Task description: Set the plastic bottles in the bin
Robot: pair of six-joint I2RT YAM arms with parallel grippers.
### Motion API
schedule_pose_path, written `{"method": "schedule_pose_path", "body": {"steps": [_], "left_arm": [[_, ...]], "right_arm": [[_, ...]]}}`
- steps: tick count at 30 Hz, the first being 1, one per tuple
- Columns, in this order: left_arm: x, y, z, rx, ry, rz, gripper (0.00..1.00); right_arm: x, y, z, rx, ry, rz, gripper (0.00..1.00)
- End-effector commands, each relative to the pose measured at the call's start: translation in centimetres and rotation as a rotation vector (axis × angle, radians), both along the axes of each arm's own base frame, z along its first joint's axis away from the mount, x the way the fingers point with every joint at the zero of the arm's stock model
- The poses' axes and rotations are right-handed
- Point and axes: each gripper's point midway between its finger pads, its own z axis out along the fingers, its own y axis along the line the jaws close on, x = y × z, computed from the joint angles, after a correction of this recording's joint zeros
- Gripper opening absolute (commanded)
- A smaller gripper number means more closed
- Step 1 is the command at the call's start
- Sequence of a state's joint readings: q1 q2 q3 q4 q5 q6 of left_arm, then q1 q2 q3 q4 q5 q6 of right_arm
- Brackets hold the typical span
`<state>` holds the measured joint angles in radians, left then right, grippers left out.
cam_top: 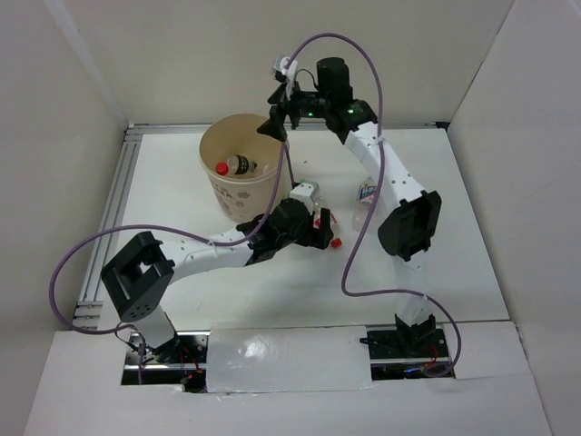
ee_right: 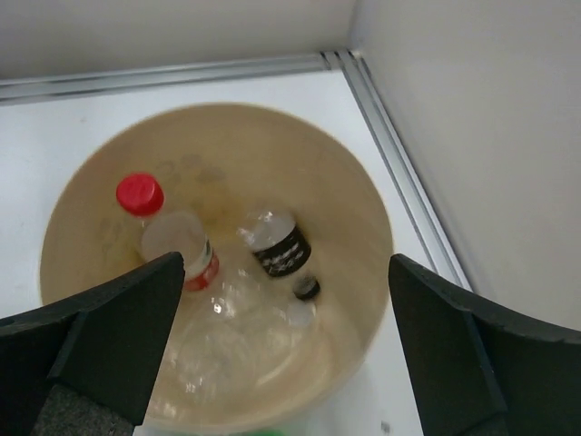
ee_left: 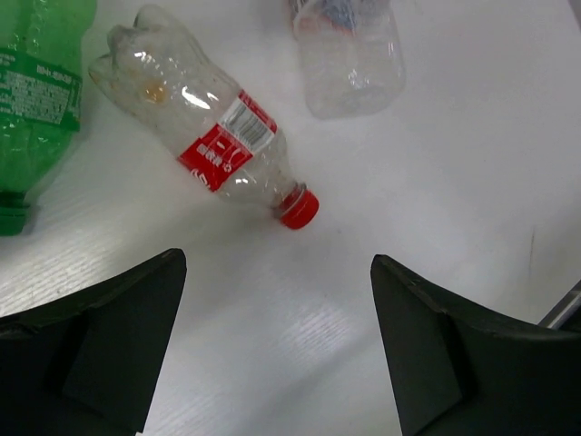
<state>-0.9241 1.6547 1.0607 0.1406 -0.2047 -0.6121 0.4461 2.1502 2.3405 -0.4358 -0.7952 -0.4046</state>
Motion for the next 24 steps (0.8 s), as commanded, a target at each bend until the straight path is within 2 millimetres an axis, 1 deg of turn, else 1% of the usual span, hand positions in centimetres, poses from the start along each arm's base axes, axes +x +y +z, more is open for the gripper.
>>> {"method": "schedule_pose_path", "body": {"steps": [1, 2, 3, 4, 5, 6, 7, 8, 9, 10, 11, 12, 13, 14, 15, 16, 18, 19, 20, 21, 22, 24], "left_arm": [[2.4, -1.4, 1.5, -0.121, 0.019, 0.053, 0.95], [2.6, -1.7, 1.2, -0.123, 0.036, 0.061, 0.95], [3.2, -2.1, 1.6, -0.123, 0.055, 0.088, 0.95], [3.5, -2.1, 1.0, -0.099, 0.072, 0.111, 0.95], [4.2, -2.0, 0.4, -0.070, 0.082, 0.148, 0.95], [4.8, -2.5, -0.3, -0.055, 0.101, 0.169, 0.97], [4.9, -2.3, -1.2, -0.024, 0.116, 0.178, 0.97], [5.3, -2.5, -1.6, -0.022, 0.119, 0.196, 0.97], [5.0, -2.9, -2.1, -0.016, 0.133, 0.193, 0.97], [5.7, -3.2, -2.6, -0.002, 0.126, 0.213, 0.97], [6.2, -3.2, -2.9, 0.008, 0.131, 0.240, 0.98], [6.2, -2.2, -4.2, 0.074, 0.163, 0.289, 0.98], [6.9, -2.6, -4.7, 0.097, 0.175, 0.311, 0.98], [6.7, -1.7, -5.6, 0.153, 0.193, 0.343, 1.00], [6.7, -1.6, -6.1, 0.162, 0.197, 0.343, 1.00], [6.7, -1.6, -6.1, 0.162, 0.198, 0.343, 1.00], [6.6, -1.7, -7.4, 0.171, 0.211, 0.336, 1.00], [7.2, -1.8, -7.2, 0.164, 0.217, 0.351, 1.00], [7.2, -1.8, -7.9, 0.184, 0.228, 0.352, 1.00], [7.5, -1.6, -9.5, 0.214, 0.253, 0.356, 0.98], [7.3, -1.7, -10.0, 0.224, 0.267, 0.350, 0.96], [7.3, -2.0, -10.3, 0.218, 0.273, 0.341, 0.84]], "right_arm": [[0.9, -8.6, 6.4, 0.040, -0.079, -0.267, 1.00], [1.1, -10.3, 5.8, 0.044, -0.045, -0.304, 1.00], [2.3, -14.1, 2.5, 0.016, 0.041, -0.382, 1.00], [2.1, -16.1, 1.7, 0.016, 0.073, -0.403, 1.00], [0.9, -18.1, 2.8, 0.034, 0.074, -0.427, 1.00], [1.2, -21.8, 0.1, 0.023, 0.145, -0.505, 1.00], [0.6, -23.5, -0.5, 0.029, 0.171, -0.531, 1.00], [-0.7, -25.2, 0.5, 0.044, 0.158, -0.543, 1.00], [-1.5, -26.8, -1.8, 0.037, 0.215, -0.569, 1.00], [-1.8, -29.9, -2.4, 0.044, 0.231, -0.630, 1.00], [-2.7, -31.0, -3.0, 0.053, 0.248, -0.639, 1.00], [-4.0, -32.2, -4.1, 0.043, 0.259, -0.666, 1.00], [-4.7, -33.9, -4.6, 0.051, 0.272, -0.700, 1.00], [-5.9, -34.5, -4.5, 0.044, 0.256, -0.700, 1.00], [-6.7, -35.0, -5.8, 0.047, 0.288, -0.713, 1.00], [-7.2, -36.2, -6.3, 0.044, 0.299, -0.742, 1.00], [-8.3, -36.5, -6.4, 0.061, 0.304, -0.735, 1.00], [-8.7, -37.0, -7.6, 0.069, 0.341, -0.744, 1.00], [-9.0, -36.9, -7.7, 0.069, 0.342, -0.745, 1.00], [-9.1, -37.1, -7.6, 0.081, 0.350, -0.744, 1.00], [-9.2, -37.0, -8.1, 0.081, 0.364, -0.744, 1.00], [-9.4, -36.7, -8.1, 0.088, 0.374, -0.725, 1.00]]}}
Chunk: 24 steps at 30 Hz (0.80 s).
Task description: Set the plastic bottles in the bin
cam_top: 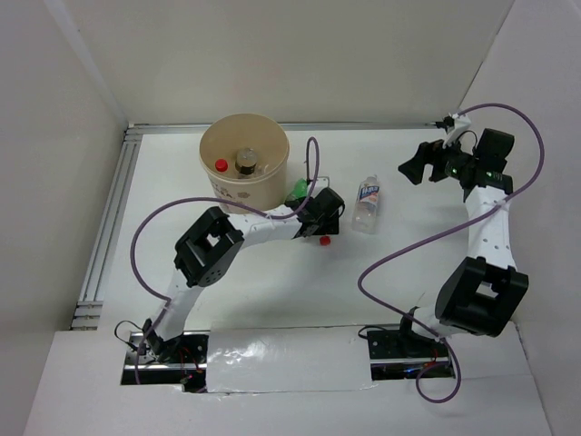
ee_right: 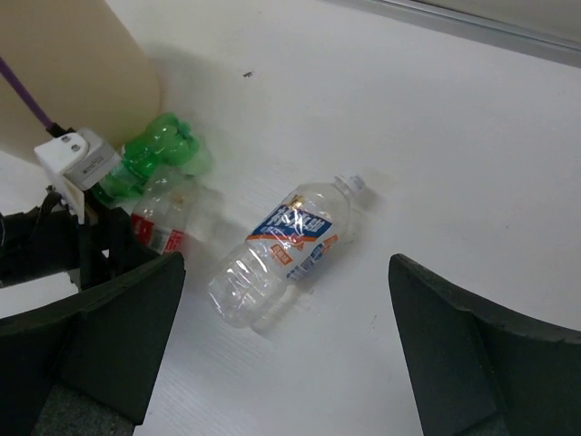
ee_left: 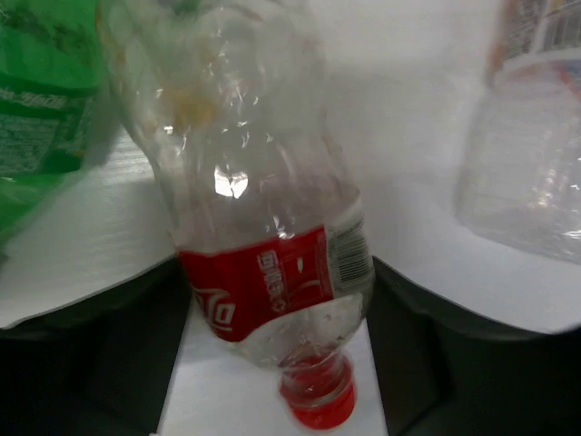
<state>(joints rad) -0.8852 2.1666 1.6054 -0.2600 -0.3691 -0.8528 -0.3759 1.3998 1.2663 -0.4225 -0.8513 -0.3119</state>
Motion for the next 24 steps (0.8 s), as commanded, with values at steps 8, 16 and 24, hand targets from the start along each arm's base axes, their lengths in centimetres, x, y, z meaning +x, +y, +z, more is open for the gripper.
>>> {"method": "schedule_pose_path", "body": {"steps": [8, 16, 24], "left_arm": [[-2.2, -1.4, 5.5, -0.061, -0.141, -0.195, 0.17], [-3.9, 2.1, 24.2, -0.152, -0.538, -0.248, 0.15], [0.1, 12.3, 32.6, -0.143, -0.709, 0.014, 0.21]], "right_arm": [[-1.4, 1.9, -2.2, 0.063, 0.070, 0.101, 0.52], [-0.9, 4.0, -6.5, 0.050, 0.191, 0.078, 0.78], [0.1, 6.0, -8.8, 0.049, 0.253, 0.075, 1.00]]}}
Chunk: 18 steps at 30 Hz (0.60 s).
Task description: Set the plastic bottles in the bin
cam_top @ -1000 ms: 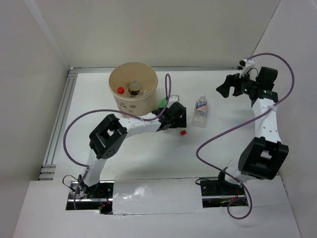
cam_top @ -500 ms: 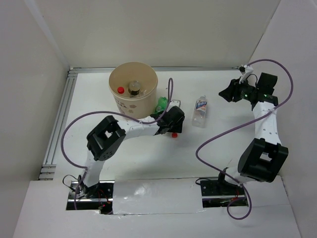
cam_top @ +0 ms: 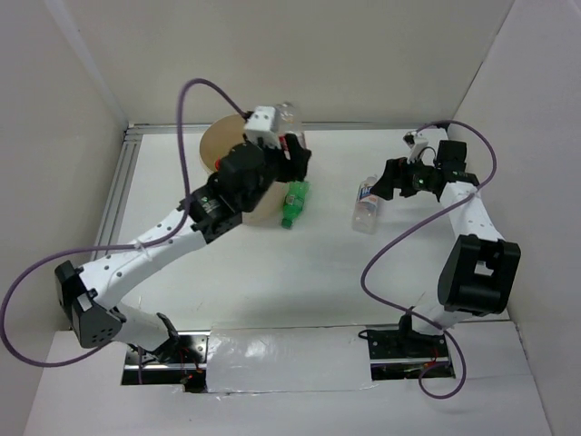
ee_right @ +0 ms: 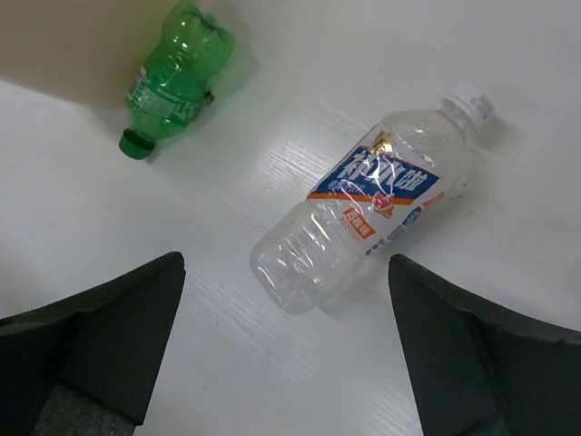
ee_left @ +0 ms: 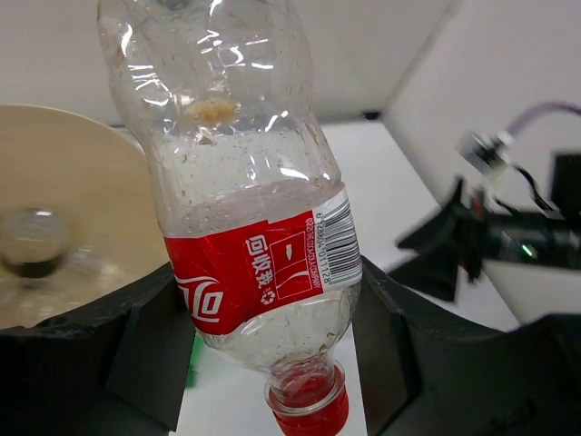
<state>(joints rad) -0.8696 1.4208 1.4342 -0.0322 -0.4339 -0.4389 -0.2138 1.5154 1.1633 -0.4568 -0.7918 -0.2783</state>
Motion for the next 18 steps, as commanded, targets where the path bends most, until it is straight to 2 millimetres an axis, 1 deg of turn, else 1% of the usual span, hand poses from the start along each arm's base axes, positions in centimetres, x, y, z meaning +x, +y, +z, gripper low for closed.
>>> {"method": "schedule_pose_path", "body": {"steps": [1, 2, 3, 4, 5, 6, 7, 8, 9, 10, 11, 12, 13, 14, 15, 16, 17, 18], "left_arm": [[3.4, 5.2, -2.1, 0.073, 0.027, 0.182, 0.21], [4.4, 7.3, -2.6, 0.082, 0.038, 0.231, 0.21], [4.9, 8.4, -3.6, 0.077, 0.066, 0.268, 0.21], [5.8, 10.7, -4.9, 0.082, 0.091, 0.324, 0.22], [6.0, 11.5, -4.9, 0.060, 0.086, 0.334, 0.24], [6.4, 12.3, -5.6, 0.051, 0.103, 0.358, 0.31], [6.7, 13.1, -6.0, 0.048, 0.113, 0.379, 0.36], [7.3, 14.3, -6.0, 0.044, 0.115, 0.404, 0.40], [7.6, 14.8, -6.0, 0.022, 0.122, 0.415, 0.57], [7.7, 15.3, -5.8, 0.022, 0.126, 0.421, 0.67], [8.3, 16.0, -6.4, 0.027, 0.138, 0.433, 0.76], [8.4, 15.7, -6.5, 0.031, 0.146, 0.422, 0.84], [8.6, 16.0, -6.1, 0.023, 0.141, 0.422, 0.93], [8.6, 15.9, -6.1, 0.034, 0.140, 0.411, 0.99], [8.5, 15.7, -6.1, 0.041, 0.139, 0.398, 0.99], [8.5, 15.7, -6.2, 0.057, 0.135, 0.386, 0.99], [8.2, 15.8, -5.5, 0.048, 0.123, 0.386, 0.99], [7.9, 15.2, -4.9, 0.048, 0.105, 0.352, 0.99]], "right_arm": [[1.2, 0.7, -0.3, -0.017, -0.013, -0.018, 1.00], [1.6, 0.8, -1.1, -0.029, 0.010, -0.039, 1.00], [2.2, 1.1, -0.9, -0.029, 0.022, -0.060, 1.00], [2.7, 1.7, -1.5, -0.054, 0.045, -0.082, 1.00], [3.2, 1.9, -2.5, -0.054, 0.081, -0.096, 1.00], [3.4, 2.2, -2.9, -0.032, 0.122, -0.135, 1.00], [3.5, 2.5, -3.4, -0.030, 0.150, -0.157, 1.00], [4.2, 2.2, -3.8, -0.050, 0.143, -0.200, 1.00], [4.5, 2.2, -4.4, -0.050, 0.165, -0.235, 1.00], [4.6, 2.7, -4.9, -0.067, 0.177, -0.242, 1.00], [5.0, 2.0, -5.6, -0.121, 0.175, -0.290, 1.00], [5.3, 2.0, -6.4, -0.138, 0.185, -0.316, 1.00], [5.4, 2.2, -7.0, -0.157, 0.198, -0.334, 1.00], [5.4, 1.8, -7.6, -0.176, 0.210, -0.351, 1.00], [5.9, 1.5, -8.5, -0.208, 0.227, -0.397, 1.00], [6.4, 1.4, -8.5, -0.227, 0.219, -0.410, 1.00], [6.1, 1.7, -9.2, -0.238, 0.242, -0.417, 1.00], [6.1, 1.7, -10.0, -0.243, 0.260, -0.416, 0.99]]}}
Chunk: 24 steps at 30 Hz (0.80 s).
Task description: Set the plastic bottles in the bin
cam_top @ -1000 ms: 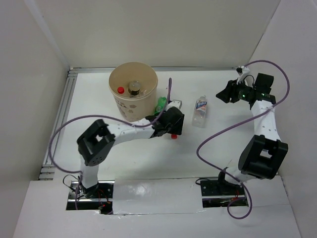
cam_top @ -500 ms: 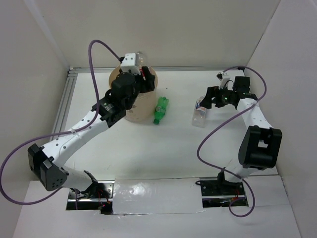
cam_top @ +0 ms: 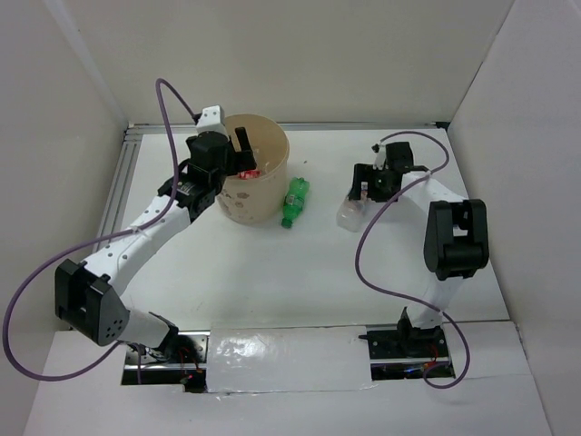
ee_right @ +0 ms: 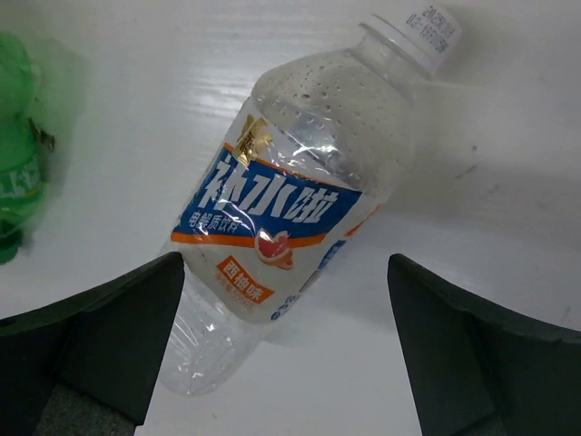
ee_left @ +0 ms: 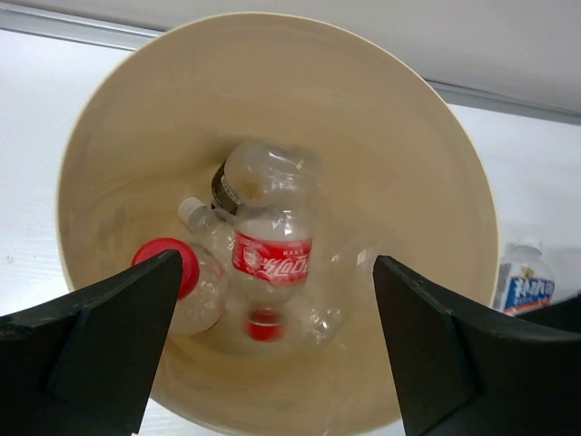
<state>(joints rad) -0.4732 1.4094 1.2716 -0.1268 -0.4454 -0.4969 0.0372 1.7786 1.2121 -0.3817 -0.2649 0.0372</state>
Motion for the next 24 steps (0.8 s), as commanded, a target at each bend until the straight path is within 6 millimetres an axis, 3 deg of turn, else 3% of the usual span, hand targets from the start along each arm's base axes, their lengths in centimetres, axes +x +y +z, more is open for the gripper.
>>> {"method": "schedule_pose_path", "body": {"steps": [1, 2, 3, 5, 6, 7, 9, 10, 12, 14, 15, 16, 17, 18, 19, 20, 21, 23, 24], "left_arm": [[-0.9, -1.7, 5.1, -0.023, -0.130, -0.100, 0.99], [-1.3, -2.0, 5.0, -0.010, -0.136, -0.116, 0.99], [-2.3, -4.0, 5.5, -0.017, -0.158, -0.214, 0.99], [-3.6, -5.8, 5.4, 0.048, -0.183, -0.320, 0.99], [-5.0, -7.8, 5.6, 0.059, -0.206, -0.395, 0.99], [-6.0, -9.5, 5.6, 0.070, -0.214, -0.489, 0.96], [-6.9, -11.5, 2.5, 0.117, -0.148, -0.564, 0.95], [-7.9, -13.1, 1.8, 0.130, -0.139, -0.612, 0.93], [-8.6, -14.4, -1.0, 0.161, -0.085, -0.637, 0.93], [-8.9, -15.8, -3.7, 0.190, -0.037, -0.638, 0.93], [-8.8, -16.3, -4.4, 0.200, -0.028, -0.638, 0.95], [-8.9, -16.9, -5.2, 0.203, -0.017, -0.636, 0.95], [-8.2, -16.8, -7.3, 0.239, 0.022, -0.608, 0.96], [-8.3, -17.2, -8.2, 0.254, 0.039, -0.610, 0.96], [-8.1, -17.2, -9.1, 0.269, 0.054, -0.600, 0.96], [-8.2, -17.7, -9.6, 0.271, 0.056, -0.609, 0.96], [-8.5, -18.0, -11.3, 0.290, 0.084, -0.621, 0.96], [-9.9, -18.3, -13.6, 0.323, 0.111, -0.655, 0.96], [-10.8, -18.3, -15.4, 0.341, 0.127, -0.668, 0.96]], "right_arm": [[2.9, -1.2, 0.1, -0.072, -0.054, -0.115, 0.98], [2.8, -0.7, 0.1, -0.071, -0.055, -0.104, 0.96], [2.9, -0.3, -0.8, -0.073, -0.043, -0.094, 0.92], [2.7, 0.0, -1.6, -0.064, -0.028, -0.086, 0.84], [2.7, 0.1, -1.6, -0.056, -0.027, -0.080, 0.78], [2.6, 0.4, -1.6, -0.042, -0.026, -0.069, 0.63], [2.9, 0.4, -1.1, -0.025, -0.037, -0.057, 0.51], [2.7, 0.7, -0.3, -0.020, -0.052, -0.020, 0.38], [3.8, -0.2, 2.1, -0.003, -0.099, -0.008, 0.27], [4.2, 0.0, 5.4, 0.028, -0.164, 0.064, 0.22], [5.6, -0.4, 8.6, 0.037, -0.240, 0.077, 0.21], [5.9, 0.5, 11.1, 0.098, -0.299, 0.147, 0.21], [6.4, 0.7, 13.6, 0.115, -0.359, 0.181, 0.21], [7.4, 0.7, 18.2, 0.130, -0.463, 0.207, 0.21], [7.8, 1.4, 20.6, 0.151, -0.529, 0.248, 0.19], [8.2, 2.4, 23.9, 0.182, -0.629, 0.317, 0.19], [8.5, 2.9, 28.3, 0.198, -0.734, 0.343, 0.19], [8.4, 5.9, 32.1, 0.262, -0.829, 0.447, 0.19], [8.7, 8.4, 34.7, 0.304, -0.894, 0.519, 0.19]]}}
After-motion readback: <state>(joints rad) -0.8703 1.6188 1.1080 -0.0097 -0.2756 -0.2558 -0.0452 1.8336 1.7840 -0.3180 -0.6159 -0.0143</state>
